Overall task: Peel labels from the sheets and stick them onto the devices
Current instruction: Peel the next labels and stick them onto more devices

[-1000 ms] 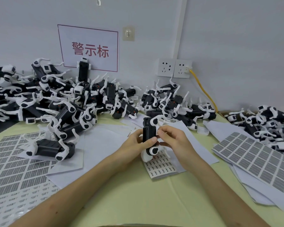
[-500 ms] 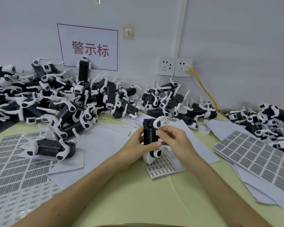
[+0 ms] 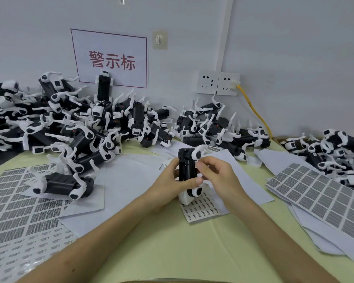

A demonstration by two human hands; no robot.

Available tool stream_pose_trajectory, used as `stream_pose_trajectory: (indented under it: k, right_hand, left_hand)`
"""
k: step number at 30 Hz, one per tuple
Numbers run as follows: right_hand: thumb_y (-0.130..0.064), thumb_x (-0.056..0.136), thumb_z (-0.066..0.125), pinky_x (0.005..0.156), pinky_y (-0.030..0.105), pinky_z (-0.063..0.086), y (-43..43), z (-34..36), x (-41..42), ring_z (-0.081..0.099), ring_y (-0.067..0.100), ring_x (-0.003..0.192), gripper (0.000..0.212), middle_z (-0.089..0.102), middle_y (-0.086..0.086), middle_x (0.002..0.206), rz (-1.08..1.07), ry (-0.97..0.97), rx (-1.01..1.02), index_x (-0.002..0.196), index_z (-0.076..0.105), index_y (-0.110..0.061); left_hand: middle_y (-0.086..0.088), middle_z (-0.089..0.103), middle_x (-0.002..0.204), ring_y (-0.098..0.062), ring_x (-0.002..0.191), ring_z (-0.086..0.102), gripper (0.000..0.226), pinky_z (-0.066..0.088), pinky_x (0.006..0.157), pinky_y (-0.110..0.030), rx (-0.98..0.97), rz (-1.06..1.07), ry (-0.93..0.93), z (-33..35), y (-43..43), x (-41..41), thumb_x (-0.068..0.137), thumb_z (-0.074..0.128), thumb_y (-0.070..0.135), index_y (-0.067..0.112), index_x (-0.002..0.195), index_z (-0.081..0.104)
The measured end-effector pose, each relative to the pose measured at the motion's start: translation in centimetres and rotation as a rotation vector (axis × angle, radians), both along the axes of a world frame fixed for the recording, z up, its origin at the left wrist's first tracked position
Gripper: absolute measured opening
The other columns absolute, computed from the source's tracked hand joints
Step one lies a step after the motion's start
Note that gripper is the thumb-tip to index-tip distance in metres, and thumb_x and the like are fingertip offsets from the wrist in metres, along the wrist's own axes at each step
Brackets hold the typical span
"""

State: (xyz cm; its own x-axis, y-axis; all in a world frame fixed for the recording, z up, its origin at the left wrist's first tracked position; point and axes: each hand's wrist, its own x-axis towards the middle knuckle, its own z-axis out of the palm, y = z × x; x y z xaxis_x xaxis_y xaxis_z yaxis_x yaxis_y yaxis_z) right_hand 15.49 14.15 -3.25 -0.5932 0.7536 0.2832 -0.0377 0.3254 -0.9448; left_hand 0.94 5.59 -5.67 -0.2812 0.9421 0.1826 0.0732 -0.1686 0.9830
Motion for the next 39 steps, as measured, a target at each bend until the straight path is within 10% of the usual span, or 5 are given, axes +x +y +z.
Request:
stream_pose_trajectory:
  k: [15, 39]
  right_hand:
    - [-0.015, 0.101, 0.062, 0.061, 0.015, 0.051, 0.03, -0.34, -0.18, 0.065, 0.004, 0.074, 0.014, 0.072, 0.007, 0.091, -0.016, 0.029, -0.032, 0.102, 0.071, -0.004]
    - [-0.011, 0.095, 0.069, 0.07, 0.032, 0.059, 0.32, -0.82, -0.43, 0.072, 0.022, 0.086, 0.011, 0.069, 0.011, 0.094, -0.053, 0.106, -0.082, 0.097, 0.062, -0.003]
  left_hand:
    - [0.001, 0.074, 0.117, -0.009, 0.116, 0.067, 0.054, 0.053, 0.085, -0.018, 0.012, 0.016, 0.01, -0.22, 0.13, 0.0, 0.084, 0.086, 0.017, 0.021, 0.13, 0.059]
    - [0.011, 0.074, 0.114, -0.01, 0.117, 0.067, 0.054, 0.053, 0.097, -0.029, 0.05, 0.01, 0.078, -0.49, 0.02, 0.06, 0.081, 0.086, 0.03, 0.026, 0.128, 0.059]
